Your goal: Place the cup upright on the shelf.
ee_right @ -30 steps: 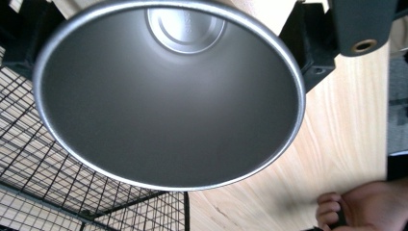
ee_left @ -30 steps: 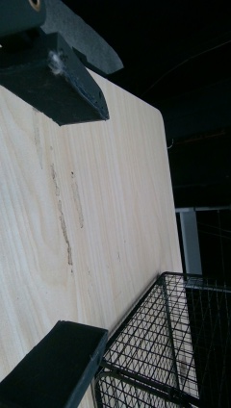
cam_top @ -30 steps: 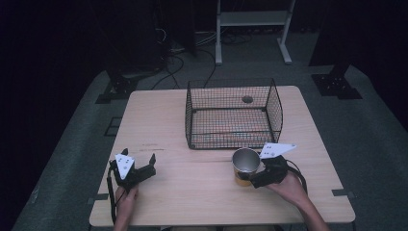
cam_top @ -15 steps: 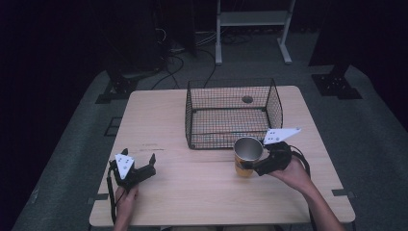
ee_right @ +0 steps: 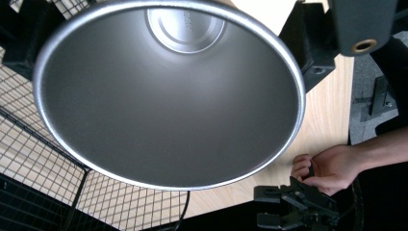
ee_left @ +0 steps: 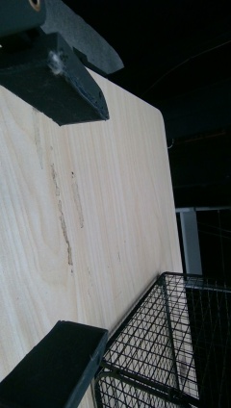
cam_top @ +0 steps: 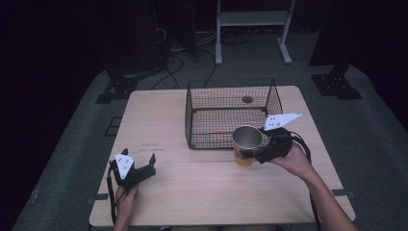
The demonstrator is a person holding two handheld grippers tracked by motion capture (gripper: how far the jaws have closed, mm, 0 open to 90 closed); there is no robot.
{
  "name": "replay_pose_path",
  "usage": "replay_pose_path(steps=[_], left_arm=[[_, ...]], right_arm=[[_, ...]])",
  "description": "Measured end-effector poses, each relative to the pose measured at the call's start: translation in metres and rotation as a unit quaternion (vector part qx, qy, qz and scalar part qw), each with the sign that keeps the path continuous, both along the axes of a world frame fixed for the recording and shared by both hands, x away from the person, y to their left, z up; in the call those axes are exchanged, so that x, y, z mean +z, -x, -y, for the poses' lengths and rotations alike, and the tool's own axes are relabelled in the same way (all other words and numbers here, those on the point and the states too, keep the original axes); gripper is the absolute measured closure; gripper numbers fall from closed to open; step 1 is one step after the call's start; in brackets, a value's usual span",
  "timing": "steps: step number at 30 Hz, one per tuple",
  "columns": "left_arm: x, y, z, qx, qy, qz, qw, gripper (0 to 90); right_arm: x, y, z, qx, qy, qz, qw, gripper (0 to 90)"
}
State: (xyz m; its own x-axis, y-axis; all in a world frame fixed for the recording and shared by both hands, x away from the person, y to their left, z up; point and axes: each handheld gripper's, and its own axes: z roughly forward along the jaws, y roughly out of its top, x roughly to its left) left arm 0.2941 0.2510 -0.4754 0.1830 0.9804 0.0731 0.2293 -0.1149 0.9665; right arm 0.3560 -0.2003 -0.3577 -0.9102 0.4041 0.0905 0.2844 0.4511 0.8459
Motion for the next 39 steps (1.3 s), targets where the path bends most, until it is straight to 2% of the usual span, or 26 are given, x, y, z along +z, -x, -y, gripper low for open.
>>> replay_pose_path(steps=[5,8,14,21,35,39], left_arm=[[0.000,0.000,0.000,0.000,0.001,0.001,1.0000,0.8],[0.000,0.000,0.000,0.000,0.000,0.001,1.0000,0.8],[0.000,0.000,0.000,0.000,0.000,0.000,1.0000,0.8],[0.000,0.000,0.000,0.001,0.001,0.000,1.0000,0.8],[0.000,0.000,0.000,0.001,0.000,0.000,1.0000,0.8],[0.000,0.000,0.000,0.000,0.000,0.000,1.0000,0.8]], right_arm=[[0.009,-0.006,-0.003,0.009,0.003,0.003,1.0000,13.3],[0.013,-0.011,-0.002,0.016,-0.004,0.004,0.9999,13.3],[0.026,-0.023,0.000,0.018,-0.012,-0.001,0.9998,13.3],[0.039,-0.035,-0.001,0.013,-0.007,0.003,0.9999,13.3],[0.049,-0.052,-0.012,0.015,0.013,0.003,0.9998,13.3],[0.049,-0.058,-0.013,0.015,0.010,0.001,0.9998,13.3]])
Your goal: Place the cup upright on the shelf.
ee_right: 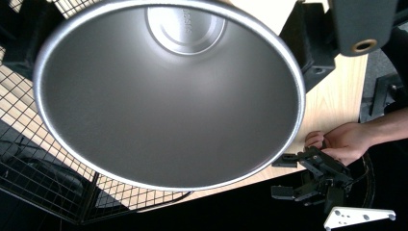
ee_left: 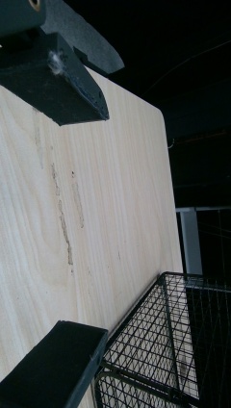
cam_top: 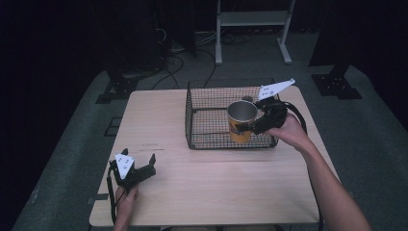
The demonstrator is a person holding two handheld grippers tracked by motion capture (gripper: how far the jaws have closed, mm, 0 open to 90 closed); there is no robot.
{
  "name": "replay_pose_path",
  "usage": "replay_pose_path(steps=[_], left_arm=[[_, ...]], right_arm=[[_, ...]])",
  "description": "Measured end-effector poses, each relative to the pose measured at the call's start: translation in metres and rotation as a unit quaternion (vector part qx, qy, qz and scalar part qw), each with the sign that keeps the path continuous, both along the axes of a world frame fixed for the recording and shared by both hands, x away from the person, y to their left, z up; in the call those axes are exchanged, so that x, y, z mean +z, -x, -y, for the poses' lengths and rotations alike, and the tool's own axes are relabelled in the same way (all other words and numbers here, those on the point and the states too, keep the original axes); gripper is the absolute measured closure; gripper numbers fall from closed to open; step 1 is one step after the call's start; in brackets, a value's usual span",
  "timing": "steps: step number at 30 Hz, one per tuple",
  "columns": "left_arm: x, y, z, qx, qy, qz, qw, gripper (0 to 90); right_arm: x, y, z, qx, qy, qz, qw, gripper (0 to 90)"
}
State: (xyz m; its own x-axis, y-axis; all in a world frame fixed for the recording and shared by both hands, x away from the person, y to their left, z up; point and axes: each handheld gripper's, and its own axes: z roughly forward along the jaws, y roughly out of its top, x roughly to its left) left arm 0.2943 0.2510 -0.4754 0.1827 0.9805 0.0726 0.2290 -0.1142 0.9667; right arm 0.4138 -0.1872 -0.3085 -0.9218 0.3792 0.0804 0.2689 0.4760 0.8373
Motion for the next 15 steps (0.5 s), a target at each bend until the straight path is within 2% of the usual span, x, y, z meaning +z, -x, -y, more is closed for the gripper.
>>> replay_pose_path(steps=[15], left_arm=[[0.000,0.000,0.000,-0.001,-0.001,0.000,1.0000,0.8]], right_arm=[[0.006,-0.026,-0.012,-0.010,0.010,-0.009,0.9999,13.3]])
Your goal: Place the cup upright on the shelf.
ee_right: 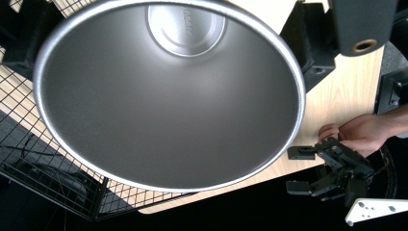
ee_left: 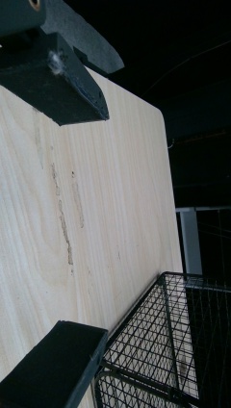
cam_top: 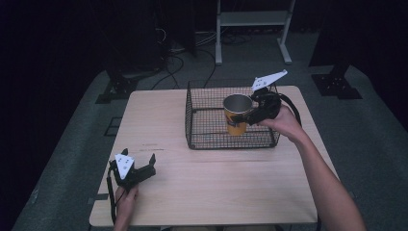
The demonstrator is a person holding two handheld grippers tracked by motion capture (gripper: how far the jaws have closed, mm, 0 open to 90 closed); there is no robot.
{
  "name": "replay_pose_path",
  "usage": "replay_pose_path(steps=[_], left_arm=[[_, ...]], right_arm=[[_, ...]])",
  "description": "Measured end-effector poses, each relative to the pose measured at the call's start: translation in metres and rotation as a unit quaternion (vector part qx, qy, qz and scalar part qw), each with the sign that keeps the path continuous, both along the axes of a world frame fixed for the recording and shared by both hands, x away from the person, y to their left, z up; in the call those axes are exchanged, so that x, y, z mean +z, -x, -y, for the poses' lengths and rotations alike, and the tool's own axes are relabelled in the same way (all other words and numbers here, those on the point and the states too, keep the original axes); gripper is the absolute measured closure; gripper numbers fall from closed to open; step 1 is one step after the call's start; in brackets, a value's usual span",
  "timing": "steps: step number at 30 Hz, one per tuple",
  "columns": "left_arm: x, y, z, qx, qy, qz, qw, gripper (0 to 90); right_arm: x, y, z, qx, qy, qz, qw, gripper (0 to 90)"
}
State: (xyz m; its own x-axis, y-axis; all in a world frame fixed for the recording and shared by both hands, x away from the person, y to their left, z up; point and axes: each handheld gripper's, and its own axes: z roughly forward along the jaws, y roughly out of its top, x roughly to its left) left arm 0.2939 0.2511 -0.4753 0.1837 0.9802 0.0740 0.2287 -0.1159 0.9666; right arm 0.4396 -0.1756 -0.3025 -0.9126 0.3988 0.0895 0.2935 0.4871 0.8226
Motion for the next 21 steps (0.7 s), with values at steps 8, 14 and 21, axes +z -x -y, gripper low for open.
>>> replay_pose_path(steps=[8,14,21], left_arm=[[0.000,0.000,0.000,-0.001,0.001,0.000,1.0000,0.8],[0.000,0.000,0.000,0.000,0.001,0.000,1.0000,0.8],[0.000,0.000,0.000,-0.001,0.001,0.001,1.0000,0.8]], right_arm=[[0.000,-0.012,-0.004,-0.005,-0.007,-0.011,0.9999,13.3],[-0.003,-0.023,-0.009,-0.008,-0.012,-0.018,0.9997,13.3],[-0.007,-0.034,-0.016,-0.014,-0.011,-0.023,0.9996,13.3]])
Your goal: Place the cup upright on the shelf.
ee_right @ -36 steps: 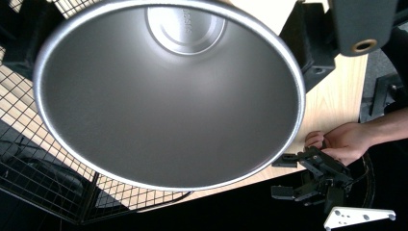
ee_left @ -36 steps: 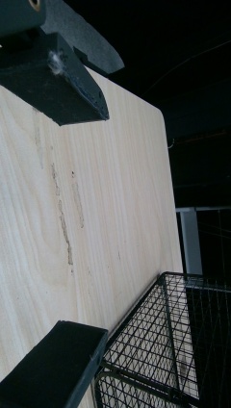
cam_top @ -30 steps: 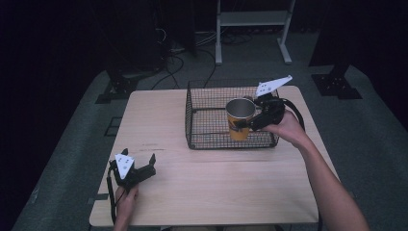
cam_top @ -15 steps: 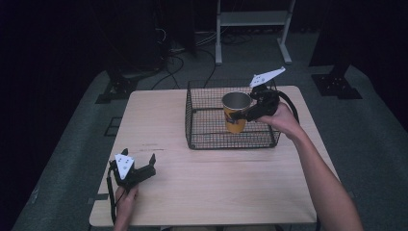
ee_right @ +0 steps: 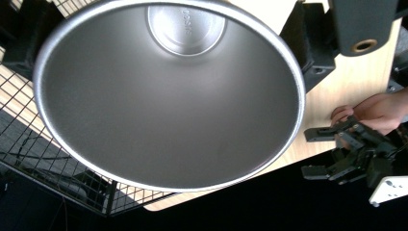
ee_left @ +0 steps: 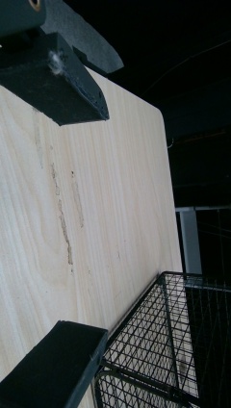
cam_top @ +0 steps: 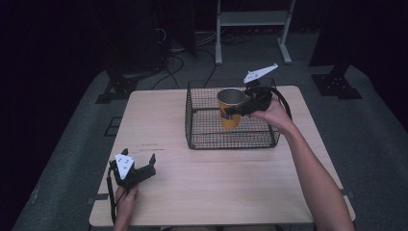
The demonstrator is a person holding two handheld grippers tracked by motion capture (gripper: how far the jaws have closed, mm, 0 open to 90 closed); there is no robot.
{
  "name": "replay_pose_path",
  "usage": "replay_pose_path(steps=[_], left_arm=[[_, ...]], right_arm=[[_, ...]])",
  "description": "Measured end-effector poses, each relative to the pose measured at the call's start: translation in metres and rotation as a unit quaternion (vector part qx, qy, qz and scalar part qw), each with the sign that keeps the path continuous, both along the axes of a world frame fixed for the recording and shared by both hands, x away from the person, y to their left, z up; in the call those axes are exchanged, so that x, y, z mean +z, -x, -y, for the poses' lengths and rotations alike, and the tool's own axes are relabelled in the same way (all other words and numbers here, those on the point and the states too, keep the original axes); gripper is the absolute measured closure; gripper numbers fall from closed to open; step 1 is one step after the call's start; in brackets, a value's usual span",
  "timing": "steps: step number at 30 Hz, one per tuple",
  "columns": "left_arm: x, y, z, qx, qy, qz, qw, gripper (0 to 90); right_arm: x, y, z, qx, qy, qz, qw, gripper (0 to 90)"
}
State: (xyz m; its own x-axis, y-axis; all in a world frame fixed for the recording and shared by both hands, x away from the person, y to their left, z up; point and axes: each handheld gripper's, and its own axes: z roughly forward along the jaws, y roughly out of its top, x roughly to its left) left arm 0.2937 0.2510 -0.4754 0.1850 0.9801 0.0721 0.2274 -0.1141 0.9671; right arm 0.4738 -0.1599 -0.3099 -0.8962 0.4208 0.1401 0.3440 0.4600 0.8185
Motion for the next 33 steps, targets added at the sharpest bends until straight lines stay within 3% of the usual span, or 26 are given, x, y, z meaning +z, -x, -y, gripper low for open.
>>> replay_pose_path(steps=[13,18,28,33], left_arm=[[0.000,0.000,0.000,0.000,0.000,0.000,1.0000,0.8],[0.000,0.000,0.000,0.000,0.001,0.000,1.0000,0.8],[0.000,0.000,-0.001,-0.001,0.001,0.000,1.0000,0.8],[0.000,-0.001,-0.002,0.001,0.007,-0.002,1.0000,0.8]], right_arm=[[-0.014,-0.018,-0.014,-0.014,0.021,-0.005,0.9997,13.2],[-0.027,-0.027,-0.023,-0.017,0.025,-0.017,0.9994,13.2],[-0.050,-0.041,-0.031,-0.014,0.043,-0.020,0.9988,13.2],[-0.054,-0.045,-0.031,-0.022,0.047,-0.026,0.9983,13.2]])
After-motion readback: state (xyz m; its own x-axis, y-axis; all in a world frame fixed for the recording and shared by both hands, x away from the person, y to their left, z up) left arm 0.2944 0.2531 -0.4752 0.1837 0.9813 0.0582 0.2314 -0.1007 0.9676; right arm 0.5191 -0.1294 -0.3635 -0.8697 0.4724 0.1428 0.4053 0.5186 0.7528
